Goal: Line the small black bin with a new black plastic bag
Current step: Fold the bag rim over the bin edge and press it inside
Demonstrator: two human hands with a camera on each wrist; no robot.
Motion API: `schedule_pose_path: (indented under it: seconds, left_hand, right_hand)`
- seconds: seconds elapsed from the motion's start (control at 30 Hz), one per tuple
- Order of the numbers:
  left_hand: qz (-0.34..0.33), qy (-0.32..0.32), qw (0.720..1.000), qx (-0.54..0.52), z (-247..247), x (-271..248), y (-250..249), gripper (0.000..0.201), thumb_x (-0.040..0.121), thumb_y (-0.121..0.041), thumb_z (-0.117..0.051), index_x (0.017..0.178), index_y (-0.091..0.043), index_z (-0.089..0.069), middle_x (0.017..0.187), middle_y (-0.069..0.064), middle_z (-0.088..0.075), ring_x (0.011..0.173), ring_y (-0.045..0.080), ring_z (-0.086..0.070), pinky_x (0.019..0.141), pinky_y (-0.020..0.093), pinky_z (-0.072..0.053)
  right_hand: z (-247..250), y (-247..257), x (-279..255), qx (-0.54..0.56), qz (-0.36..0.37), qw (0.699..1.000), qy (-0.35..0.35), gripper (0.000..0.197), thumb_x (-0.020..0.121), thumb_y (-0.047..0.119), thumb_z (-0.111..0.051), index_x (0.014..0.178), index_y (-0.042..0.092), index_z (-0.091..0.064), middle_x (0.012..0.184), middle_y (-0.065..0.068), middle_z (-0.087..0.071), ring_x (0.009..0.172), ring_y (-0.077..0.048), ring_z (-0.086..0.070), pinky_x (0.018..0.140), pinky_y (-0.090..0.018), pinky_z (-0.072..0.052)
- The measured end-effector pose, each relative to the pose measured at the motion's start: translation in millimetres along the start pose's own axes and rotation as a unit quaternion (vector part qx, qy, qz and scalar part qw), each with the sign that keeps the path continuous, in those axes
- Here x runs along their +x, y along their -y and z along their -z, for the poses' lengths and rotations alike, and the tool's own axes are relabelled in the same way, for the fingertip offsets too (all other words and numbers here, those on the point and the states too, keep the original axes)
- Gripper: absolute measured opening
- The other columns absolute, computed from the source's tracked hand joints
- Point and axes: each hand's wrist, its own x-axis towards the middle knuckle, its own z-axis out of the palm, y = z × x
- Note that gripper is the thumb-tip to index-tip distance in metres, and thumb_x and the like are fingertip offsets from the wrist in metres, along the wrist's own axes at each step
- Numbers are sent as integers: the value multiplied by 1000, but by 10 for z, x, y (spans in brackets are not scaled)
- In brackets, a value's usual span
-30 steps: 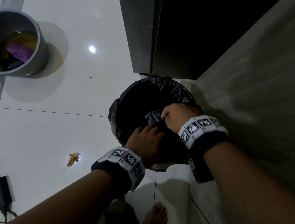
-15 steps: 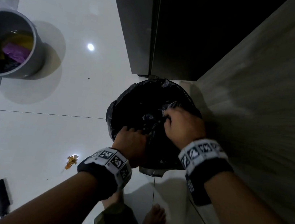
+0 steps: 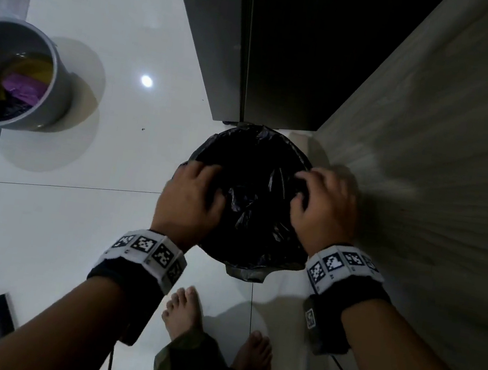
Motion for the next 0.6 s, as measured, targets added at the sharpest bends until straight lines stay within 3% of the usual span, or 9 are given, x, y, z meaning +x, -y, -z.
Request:
schedule_pose_path:
  seconds: [0.07,0.17,0.23,0.3,0.5,0.6]
  left_hand:
    - [76,-27,996,-44,19,31,34,53,84,-29,-50,134,-13,-45,127,17,-51,119,35,-44,96,43,-41]
    - [194,35,973,-119,-15,99,101,61,86,-25,-55,142,-12,-34,139,17,-42,131,33,-38,105,40,-34]
    - [192,45,970,-145,-55,123,166,57,80,-30,-53,134,-14,-42,129,17,-52,121,32,-50,103,40,-42]
    - [181,41,972,-145,-84,136,204,60,71,-38,-48,128,-18,-47,116,14,-61,107,30,-59,95,47,-50]
    - [180,68,971,-143,-36,125,223,60,69,-41,-45,125,-21,-49,114,10,-63,107,28,-59,93,47,-50]
    - [181,72,970,-144,133,44,176,47,82,-30,-52,128,-20,-51,118,4,-61,110,24,-58,94,39,-47]
  right_hand:
    - [-43,-118,21,58,-107,992,-14,43,80,15,-60,123,17,-56,134,-13,-50,120,-30,-48,96,-43,-42]
    - [-167,-241,79,193,-254,946,64,51,85,19,-55,135,22,-44,145,-12,-41,132,-30,-41,110,-41,-36]
    - [-203,-255,79,226,-262,934,87,48,89,16,-51,136,21,-44,143,-12,-46,132,-29,-43,110,-33,-32]
    - [-187,-227,68,215,-260,935,105,45,92,9,-48,137,17,-45,141,-12,-49,130,-29,-45,100,-23,-31]
    - [-97,-200,-1,212,-257,936,118,45,90,9,-50,134,19,-47,132,-12,-58,120,-31,-54,93,-26,-38]
    - [77,-163,-72,248,-277,920,125,44,91,14,-51,133,22,-46,131,-7,-57,113,-24,-57,94,-35,-46]
